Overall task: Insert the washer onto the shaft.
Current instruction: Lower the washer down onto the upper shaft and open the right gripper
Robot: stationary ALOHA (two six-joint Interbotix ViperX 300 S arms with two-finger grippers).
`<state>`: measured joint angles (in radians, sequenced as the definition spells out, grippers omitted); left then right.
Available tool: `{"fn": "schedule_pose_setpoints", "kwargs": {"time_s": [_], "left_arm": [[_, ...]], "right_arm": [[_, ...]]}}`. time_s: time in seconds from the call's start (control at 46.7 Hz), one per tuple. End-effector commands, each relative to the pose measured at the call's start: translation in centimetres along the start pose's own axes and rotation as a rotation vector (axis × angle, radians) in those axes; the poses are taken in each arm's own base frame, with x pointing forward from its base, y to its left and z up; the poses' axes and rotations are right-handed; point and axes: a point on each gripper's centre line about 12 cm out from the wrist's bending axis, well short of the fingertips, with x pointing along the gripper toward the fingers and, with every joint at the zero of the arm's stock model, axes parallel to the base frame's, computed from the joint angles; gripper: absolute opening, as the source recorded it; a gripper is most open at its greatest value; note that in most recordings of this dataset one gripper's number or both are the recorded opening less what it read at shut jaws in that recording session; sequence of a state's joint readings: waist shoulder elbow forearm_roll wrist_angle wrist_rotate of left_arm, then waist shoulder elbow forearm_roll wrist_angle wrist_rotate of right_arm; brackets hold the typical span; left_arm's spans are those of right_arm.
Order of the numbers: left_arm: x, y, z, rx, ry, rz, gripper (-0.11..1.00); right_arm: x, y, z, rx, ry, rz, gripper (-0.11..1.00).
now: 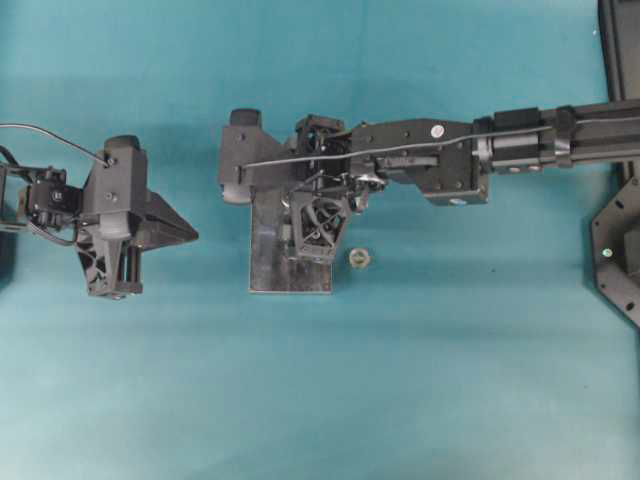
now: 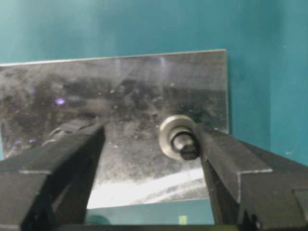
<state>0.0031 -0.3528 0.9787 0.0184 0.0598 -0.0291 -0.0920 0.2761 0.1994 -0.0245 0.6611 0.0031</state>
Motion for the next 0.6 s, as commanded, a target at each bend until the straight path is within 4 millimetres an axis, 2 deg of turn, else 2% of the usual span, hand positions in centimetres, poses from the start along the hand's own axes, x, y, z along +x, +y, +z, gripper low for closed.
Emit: {"fn": "schedule_pose_setpoints", "kwargs": {"time_s": [0.0,0.107,0.214,0.428,0.578], "left_arm": [[-0.3,-0.1,0.7,0.006,-0.028,-0.001,0.00],[-0.3,0.0,0.7,0.005,-0.029,0.000,0.00],[-0.3,0.0,0.7,0.005,-0.031,0.000,0.00],[-0.8,0.0,1.2,0.005,-0.052,0.000,0.00],[-1.0,0.0,1.1,0.005,-0.052,0.000,0.00]], "right_arm": [[-1.2,-1.9,1.0,0.040,-0.041,-0.024,0.73],[-1.0,-4.2,0.6,0.075,-0.032,-0.046,0.73],[-1.0,-4.7,0.5,0.088,-0.030,-0.051,0.72],[-1.2,-2.2,0.6,0.081,-0.033,-0.014,0.71],[-2.2,-0.6,0.6,0.059,-0.047,0.006,0.71]]}}
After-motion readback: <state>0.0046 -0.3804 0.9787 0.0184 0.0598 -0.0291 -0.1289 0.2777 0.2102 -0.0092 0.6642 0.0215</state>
